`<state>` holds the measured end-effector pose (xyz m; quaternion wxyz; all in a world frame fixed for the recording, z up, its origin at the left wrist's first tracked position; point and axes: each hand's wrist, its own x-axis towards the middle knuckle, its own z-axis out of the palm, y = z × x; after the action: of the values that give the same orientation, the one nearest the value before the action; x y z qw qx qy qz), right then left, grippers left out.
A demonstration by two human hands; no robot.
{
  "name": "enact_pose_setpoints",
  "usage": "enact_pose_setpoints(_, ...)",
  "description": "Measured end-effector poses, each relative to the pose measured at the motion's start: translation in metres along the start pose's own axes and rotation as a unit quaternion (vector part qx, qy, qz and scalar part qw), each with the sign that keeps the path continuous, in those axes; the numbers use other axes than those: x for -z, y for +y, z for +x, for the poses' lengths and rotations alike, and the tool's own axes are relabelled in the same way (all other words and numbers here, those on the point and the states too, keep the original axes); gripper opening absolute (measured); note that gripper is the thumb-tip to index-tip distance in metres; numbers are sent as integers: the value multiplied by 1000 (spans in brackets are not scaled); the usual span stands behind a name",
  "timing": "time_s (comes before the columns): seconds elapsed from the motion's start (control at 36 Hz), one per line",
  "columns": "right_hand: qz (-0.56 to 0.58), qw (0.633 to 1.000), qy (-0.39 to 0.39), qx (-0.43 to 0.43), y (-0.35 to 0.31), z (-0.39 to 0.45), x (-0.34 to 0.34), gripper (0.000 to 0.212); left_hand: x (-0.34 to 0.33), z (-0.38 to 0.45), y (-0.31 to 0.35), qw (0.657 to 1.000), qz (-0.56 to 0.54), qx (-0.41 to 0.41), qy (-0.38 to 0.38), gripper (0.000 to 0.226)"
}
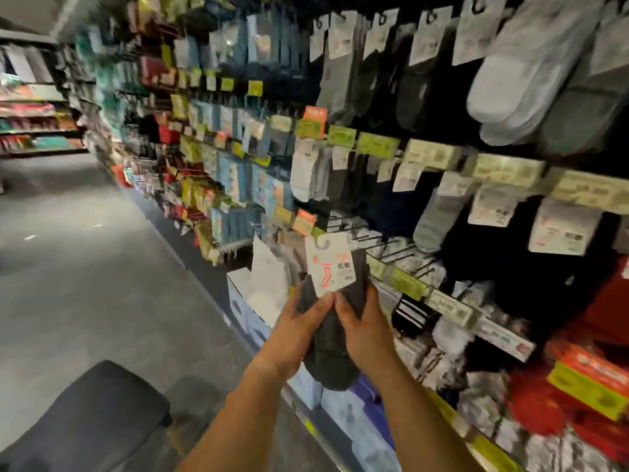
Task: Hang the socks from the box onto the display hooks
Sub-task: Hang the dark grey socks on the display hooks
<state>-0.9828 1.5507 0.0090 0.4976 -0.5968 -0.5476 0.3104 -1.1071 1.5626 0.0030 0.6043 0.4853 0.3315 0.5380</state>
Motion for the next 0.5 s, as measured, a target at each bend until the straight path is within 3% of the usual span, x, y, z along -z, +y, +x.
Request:
enact_pose_setpoints(0.22,9,1000,21,-10,-10,132,-96,53,90,135,21,1000,-3,21,17,49)
enact_pose_setpoints(0.36,31,998,48,-19,-28,208,-139,59,129,215,46,1000,-13,12,-18,36)
enact_pose_setpoints(0.5,26,996,86,-25,-32,267,-162,38,156,284,49,998,-16,28,-50,51)
